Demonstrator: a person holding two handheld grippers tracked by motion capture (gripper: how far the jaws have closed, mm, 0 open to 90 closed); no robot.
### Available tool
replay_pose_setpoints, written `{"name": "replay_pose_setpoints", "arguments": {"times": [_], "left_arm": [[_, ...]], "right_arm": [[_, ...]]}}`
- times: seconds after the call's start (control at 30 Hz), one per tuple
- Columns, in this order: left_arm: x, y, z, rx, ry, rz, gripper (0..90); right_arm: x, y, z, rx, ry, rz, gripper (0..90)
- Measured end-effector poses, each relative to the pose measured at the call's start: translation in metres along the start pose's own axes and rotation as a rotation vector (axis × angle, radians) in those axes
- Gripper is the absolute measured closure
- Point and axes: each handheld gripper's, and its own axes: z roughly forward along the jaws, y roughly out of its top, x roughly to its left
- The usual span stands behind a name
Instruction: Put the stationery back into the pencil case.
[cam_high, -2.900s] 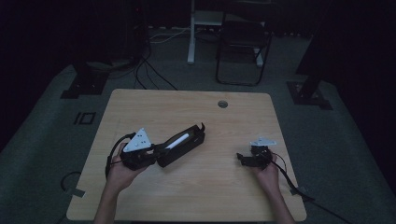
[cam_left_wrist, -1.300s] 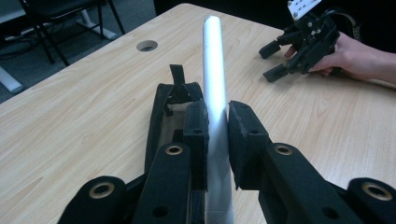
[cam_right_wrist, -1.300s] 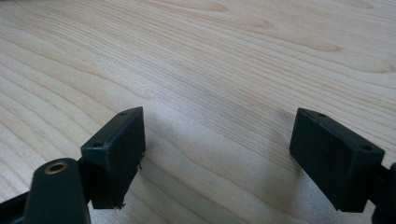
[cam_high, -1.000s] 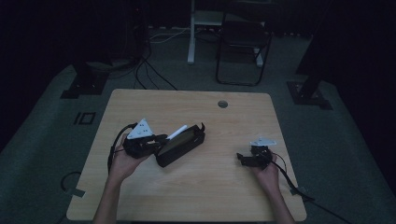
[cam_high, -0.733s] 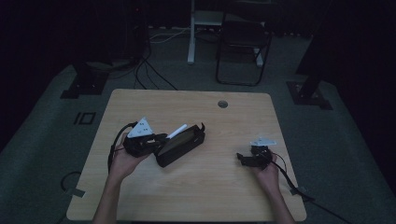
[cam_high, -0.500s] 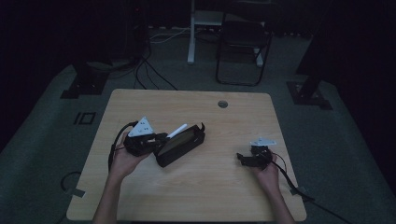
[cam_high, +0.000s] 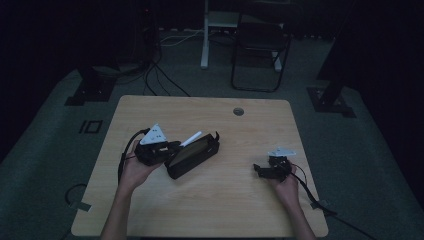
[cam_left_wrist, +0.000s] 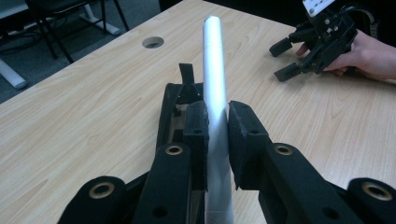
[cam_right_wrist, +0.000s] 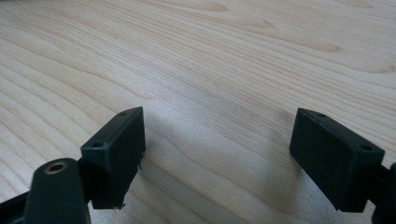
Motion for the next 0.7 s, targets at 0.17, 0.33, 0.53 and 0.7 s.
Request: {"name": "replay_pose_setpoints", "arguments": {"times": [0.17, 0.33, 0.53, 0.7], "left_arm": [[0.001, 0.001, 0.003, 0.0, 0.002, -0.004, 78.8], [0.001, 0.001, 0.005, 0.001, 0.004, -0.004, 78.8], [0.003, 0.0, 0.009, 0.008, 0.009, -0.008, 78.8], [0.005, -0.001, 0.014, 0.021, 0.015, -0.01, 78.8]], "right_arm": [[0.0, 0.0, 0.0, 0.0, 0.0, 0.0, 18.4], [0.0, 0.0, 0.0, 0.0, 0.0, 0.0, 18.4], [0.0, 0.0, 0.0, 0.0, 0.0, 0.0, 18.4], [0.0, 0.0, 0.0, 0.0, 0.0, 0.001, 18.4]]}}
